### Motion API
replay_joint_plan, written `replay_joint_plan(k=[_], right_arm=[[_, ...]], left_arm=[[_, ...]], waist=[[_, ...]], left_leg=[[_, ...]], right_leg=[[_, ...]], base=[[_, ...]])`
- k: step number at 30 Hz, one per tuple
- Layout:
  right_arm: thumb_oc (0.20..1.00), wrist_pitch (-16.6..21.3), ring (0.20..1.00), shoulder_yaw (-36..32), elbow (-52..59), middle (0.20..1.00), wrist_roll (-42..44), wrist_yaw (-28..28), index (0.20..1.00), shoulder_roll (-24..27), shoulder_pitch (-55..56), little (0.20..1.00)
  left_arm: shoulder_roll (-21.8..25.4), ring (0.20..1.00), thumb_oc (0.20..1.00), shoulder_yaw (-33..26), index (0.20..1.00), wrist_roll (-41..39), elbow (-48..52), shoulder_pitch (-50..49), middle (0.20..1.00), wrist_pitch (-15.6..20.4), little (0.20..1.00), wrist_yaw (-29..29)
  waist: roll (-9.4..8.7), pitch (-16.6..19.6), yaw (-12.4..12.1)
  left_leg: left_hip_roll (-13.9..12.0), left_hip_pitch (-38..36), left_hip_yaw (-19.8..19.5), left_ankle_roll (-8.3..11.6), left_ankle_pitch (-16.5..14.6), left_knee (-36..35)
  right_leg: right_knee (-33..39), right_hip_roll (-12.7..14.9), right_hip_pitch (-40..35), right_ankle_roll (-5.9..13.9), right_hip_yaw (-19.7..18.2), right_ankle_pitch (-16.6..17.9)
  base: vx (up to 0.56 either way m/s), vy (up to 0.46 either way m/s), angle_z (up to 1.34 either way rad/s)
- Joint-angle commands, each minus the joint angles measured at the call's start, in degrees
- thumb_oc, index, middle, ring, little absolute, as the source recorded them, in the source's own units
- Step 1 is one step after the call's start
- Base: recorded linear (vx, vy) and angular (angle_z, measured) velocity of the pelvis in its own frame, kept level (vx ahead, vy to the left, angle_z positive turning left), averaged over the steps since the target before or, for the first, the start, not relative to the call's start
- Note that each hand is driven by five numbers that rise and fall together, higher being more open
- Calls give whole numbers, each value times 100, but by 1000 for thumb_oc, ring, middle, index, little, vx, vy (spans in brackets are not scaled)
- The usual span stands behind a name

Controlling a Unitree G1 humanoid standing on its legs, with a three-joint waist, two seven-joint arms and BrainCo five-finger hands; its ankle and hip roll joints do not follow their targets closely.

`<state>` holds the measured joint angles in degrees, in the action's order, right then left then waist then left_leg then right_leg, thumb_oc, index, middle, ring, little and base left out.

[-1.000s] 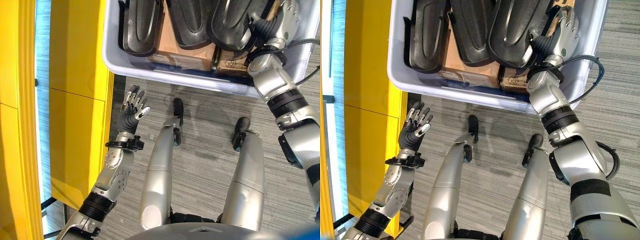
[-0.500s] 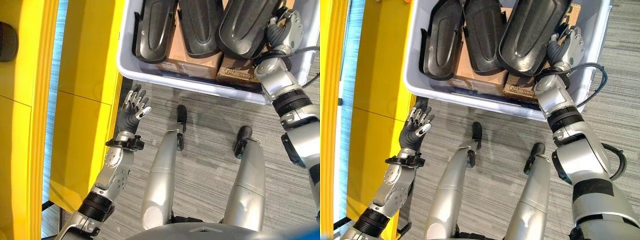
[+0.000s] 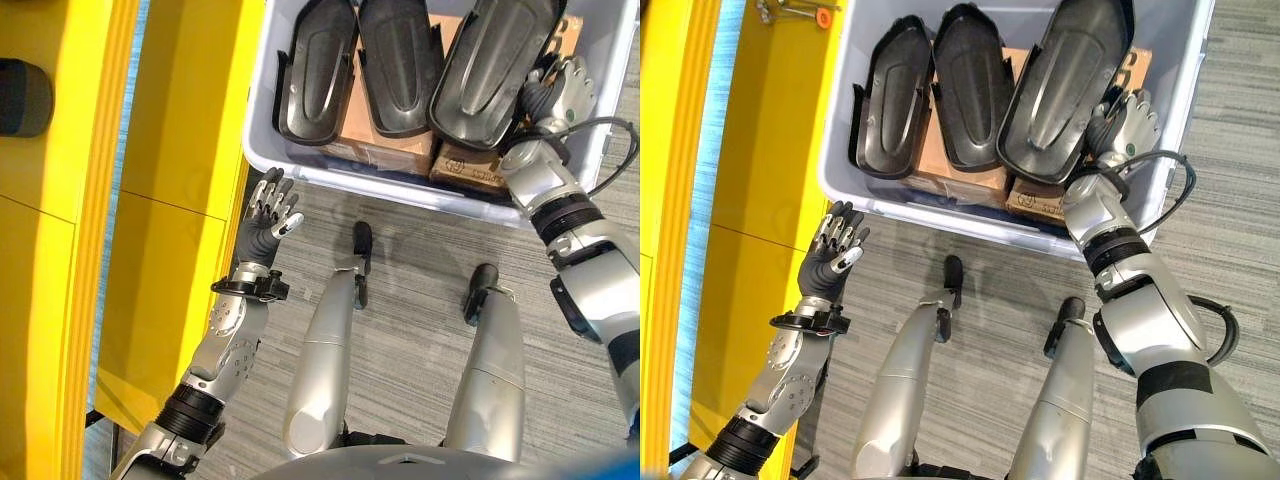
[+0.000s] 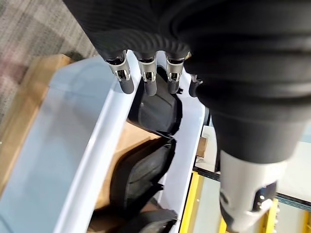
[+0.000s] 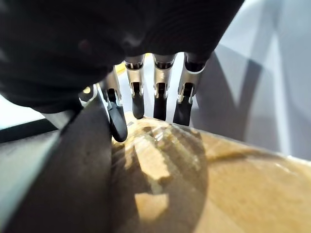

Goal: Move parts from the plastic box to the shelf.

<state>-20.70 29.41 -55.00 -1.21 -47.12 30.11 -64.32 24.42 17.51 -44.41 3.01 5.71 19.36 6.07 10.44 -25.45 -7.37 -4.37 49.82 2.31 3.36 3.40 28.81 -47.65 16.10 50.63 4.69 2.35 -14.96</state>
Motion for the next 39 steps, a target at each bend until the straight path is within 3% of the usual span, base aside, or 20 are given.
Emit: replay_joint_plan(k=[1,5,13,16,21,24,29,33,39], right_arm=[[200,220,200,-327,-68,200,-57,-835,200,465,157,200],[200,196,200,-496,327,200,-460,-1094,200,601,82,200],[200,-132,200,-884,1074,200,-562,-1072,200,883,123,200],[200,53,200,-1078,1170,200,-237,-1070,200,919,154,200],[200,341,200,-1236,1275,200,-35,-974,200,964,223,200],[200,826,200,-1403,1386,200,234,-560,200,906,360,200],[200,1772,200,-1715,2198,200,1727,850,200,386,949,200],[200,1656,200,-1581,2990,200,2156,1879,200,-68,1243,200],[200,1302,200,-1149,3743,200,2139,2636,200,-438,1564,200]], left_arm=[[166,1000,1000,-188,1000,-75,407,151,1000,282,1000,-181],[189,1000,1000,-175,1000,-20,526,127,1000,249,1000,-97],[293,1000,1000,-257,1000,-25,708,51,1000,48,1000,-167],[335,1000,1000,-289,1000,-49,718,71,1000,-31,1000,-278],[394,1000,1000,-333,1000,-105,763,39,1000,-106,1000,-350],[399,1000,1000,-361,1000,-41,757,3,1000,-168,1000,-401],[316,1000,1000,-530,1000,72,677,-118,1000,-373,1000,-425],[204,1000,1000,-691,1000,184,558,-220,1000,-467,1000,-379],[72,1000,1000,-857,1000,223,428,-366,1000,-509,1000,-196]], waist=[[98,-435,12],[20,-435,56],[-149,-435,155],[-196,-435,166],[-264,-434,169],[-336,-310,159],[-500,46,166],[-559,287,81],[-602,387,-21]], left_leg=[[182,-392,270,-355,-1210,567],[169,-774,290,-303,-1150,320],[95,-1763,301,-176,-1003,-230],[40,-2079,314,-172,-795,-482],[-21,-2571,278,-118,-716,-759],[-69,-2874,238,-82,-659,-971],[-240,-3510,160,31,-441,-1547],[-492,-3844,113,195,-117,-2004],[-709,-4036,27,327,169,-2242]], right_leg=[[580,-215,-320,-213,346,496],[838,-252,-697,-190,349,533],[1322,-267,-1673,-119,294,562],[1524,-272,-1983,-133,323,709],[1707,-255,-2452,-93,331,707],[1856,-247,-2740,-79,364,708],[2355,-322,-3348,-71,440,794],[2662,-384,-3706,-82,643,874],[2510,-408,-3922,-162,856,726]], base=[[-40,-63,-4],[-29,-52,-9],[-14,-71,-10],[-53,-74,-7],[-10,-48,-2],[37,-51,2],[68,-47,2],[23,-26,7],[-6,7,5]])
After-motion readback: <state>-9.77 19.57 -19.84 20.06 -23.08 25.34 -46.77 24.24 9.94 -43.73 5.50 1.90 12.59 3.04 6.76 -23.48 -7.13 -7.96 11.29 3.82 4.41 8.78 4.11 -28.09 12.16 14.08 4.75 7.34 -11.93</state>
